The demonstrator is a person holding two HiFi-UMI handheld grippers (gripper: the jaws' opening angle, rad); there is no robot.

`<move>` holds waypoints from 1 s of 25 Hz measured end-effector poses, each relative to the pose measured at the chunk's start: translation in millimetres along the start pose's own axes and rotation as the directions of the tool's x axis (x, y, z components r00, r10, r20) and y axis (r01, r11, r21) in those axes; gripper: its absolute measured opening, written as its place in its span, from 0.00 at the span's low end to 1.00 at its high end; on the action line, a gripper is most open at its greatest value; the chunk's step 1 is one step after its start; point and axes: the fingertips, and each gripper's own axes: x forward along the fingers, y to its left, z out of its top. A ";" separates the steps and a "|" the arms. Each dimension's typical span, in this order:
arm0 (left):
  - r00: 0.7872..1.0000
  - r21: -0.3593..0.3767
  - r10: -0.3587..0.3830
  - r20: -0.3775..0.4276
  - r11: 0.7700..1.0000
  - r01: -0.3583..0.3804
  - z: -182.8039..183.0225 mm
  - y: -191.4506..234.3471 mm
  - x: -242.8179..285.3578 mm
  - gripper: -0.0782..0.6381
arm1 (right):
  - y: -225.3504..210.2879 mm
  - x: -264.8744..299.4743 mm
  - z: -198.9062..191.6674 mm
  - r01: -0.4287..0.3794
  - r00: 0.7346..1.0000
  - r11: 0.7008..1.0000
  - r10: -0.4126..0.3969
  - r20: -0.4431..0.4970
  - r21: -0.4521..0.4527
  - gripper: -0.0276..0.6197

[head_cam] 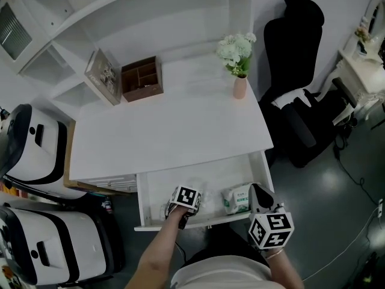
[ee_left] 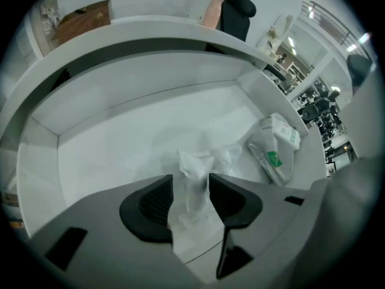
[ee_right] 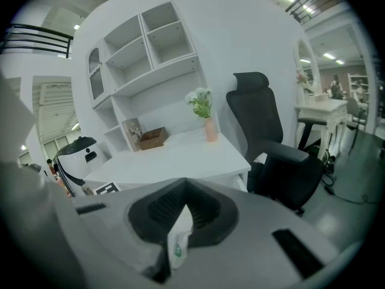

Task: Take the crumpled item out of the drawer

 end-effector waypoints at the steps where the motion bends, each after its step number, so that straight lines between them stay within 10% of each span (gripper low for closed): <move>1: 1.000 0.004 0.001 -0.012 1.000 -0.001 -1.0 0.1 2.8 0.36 | -0.9 0.1 -0.1 0.001 1.000 1.000 -0.001 -0.001 0.001 0.05; 25: 0.999 0.124 0.033 0.008 0.992 -0.034 7.0 -12.7 2.4 0.20 | 8.2 6.9 5.9 -0.045 0.999 0.999 0.045 -0.004 -0.011 0.05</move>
